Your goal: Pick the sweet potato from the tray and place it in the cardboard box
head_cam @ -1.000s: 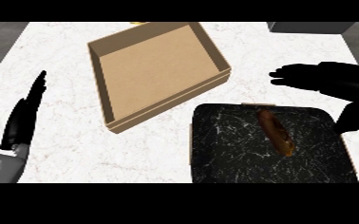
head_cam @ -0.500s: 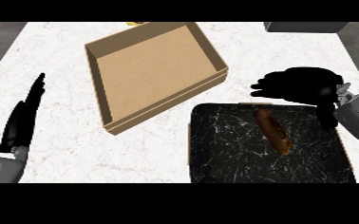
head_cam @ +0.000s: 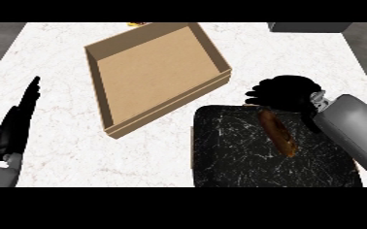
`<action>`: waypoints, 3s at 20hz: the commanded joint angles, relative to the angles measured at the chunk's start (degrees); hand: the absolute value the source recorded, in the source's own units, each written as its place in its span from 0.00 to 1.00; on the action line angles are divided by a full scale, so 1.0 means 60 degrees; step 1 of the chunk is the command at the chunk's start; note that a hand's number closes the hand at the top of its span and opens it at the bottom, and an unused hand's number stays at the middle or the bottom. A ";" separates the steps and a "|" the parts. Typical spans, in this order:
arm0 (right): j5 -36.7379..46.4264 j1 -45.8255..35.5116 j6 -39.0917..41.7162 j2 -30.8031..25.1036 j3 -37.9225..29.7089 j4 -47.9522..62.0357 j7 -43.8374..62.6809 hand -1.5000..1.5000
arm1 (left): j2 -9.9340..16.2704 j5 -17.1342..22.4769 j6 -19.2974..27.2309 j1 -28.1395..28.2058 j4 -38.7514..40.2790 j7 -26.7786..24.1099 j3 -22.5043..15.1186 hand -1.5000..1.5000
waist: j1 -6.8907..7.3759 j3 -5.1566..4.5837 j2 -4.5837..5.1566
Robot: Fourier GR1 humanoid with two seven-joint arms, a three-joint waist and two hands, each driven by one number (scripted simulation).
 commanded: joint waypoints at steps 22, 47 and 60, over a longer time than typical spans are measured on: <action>0.0786 0.1752 0.1578 0.0326 -0.0390 -0.2432 -0.0303 0.00 | -0.0766 -0.0994 -0.0795 -0.0215 0.0424 -0.0263 0.1024 0.50 | -0.0122 -0.0003 -0.0010; 0.1675 0.3183 -0.2417 0.3432 -0.3681 -0.0390 0.3390 1.00 | -0.0837 -0.1295 -0.1289 0.0133 0.0448 -0.0149 0.1998 0.50 | -0.0695 0.0029 -0.0142; 0.3310 0.3754 -0.4037 0.6238 -0.4390 -0.5181 0.9763 1.00 | -0.1228 -0.1652 -0.1006 0.0183 0.0071 0.0026 0.1702 0.50 | -0.0337 -0.0010 -0.0111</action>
